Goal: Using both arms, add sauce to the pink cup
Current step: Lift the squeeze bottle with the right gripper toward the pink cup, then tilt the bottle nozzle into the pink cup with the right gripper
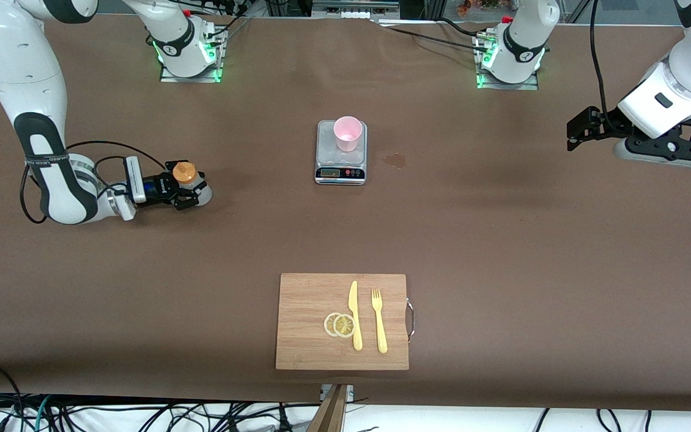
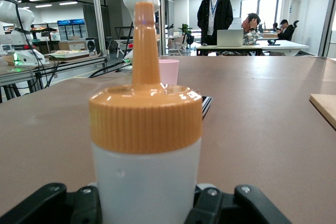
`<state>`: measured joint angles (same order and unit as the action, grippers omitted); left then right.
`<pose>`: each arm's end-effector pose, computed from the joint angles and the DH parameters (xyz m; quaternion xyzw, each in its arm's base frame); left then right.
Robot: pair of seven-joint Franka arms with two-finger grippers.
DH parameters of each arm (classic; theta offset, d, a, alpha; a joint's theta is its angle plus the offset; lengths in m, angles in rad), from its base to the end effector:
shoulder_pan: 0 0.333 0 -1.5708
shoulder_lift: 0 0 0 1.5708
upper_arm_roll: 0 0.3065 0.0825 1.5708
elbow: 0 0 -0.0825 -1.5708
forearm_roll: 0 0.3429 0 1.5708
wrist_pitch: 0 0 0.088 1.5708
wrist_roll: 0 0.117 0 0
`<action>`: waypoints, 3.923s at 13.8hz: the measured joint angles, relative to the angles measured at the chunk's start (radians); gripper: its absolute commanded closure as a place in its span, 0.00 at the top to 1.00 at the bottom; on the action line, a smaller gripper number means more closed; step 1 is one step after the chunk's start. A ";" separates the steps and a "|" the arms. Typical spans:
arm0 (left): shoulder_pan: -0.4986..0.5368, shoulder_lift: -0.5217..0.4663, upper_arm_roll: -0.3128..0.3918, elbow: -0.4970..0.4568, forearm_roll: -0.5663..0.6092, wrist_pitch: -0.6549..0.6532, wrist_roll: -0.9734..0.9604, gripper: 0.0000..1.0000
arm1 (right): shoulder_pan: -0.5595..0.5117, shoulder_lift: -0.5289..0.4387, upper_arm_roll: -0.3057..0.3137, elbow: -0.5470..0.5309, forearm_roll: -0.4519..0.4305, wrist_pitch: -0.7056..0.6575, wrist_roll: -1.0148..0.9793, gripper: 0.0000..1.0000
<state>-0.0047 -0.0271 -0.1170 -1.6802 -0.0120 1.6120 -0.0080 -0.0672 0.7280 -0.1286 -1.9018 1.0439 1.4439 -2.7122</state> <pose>0.5019 -0.0635 0.5750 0.9982 -0.0564 -0.0209 0.0031 0.4947 0.0141 0.1471 -0.4486 -0.6349 -0.3483 0.5238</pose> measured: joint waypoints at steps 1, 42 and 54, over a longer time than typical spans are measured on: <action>0.000 0.000 0.000 0.000 0.000 0.000 0.000 1.00 | 0.019 -0.001 0.001 0.015 0.001 0.000 0.012 0.05; -0.010 0.012 -0.017 0.003 0.000 -0.061 0.000 1.00 | 0.887 -0.354 0.047 0.034 -0.769 0.419 1.755 0.05; -0.004 0.012 -0.009 0.005 0.000 -0.061 -0.001 1.00 | 0.940 -0.354 0.071 0.055 -0.952 0.368 1.850 0.05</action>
<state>-0.0089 -0.0150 -0.1262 -1.6754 -0.0120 1.5515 -0.0086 0.8724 0.3742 -0.0572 -1.8470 0.0914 1.8119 -0.8621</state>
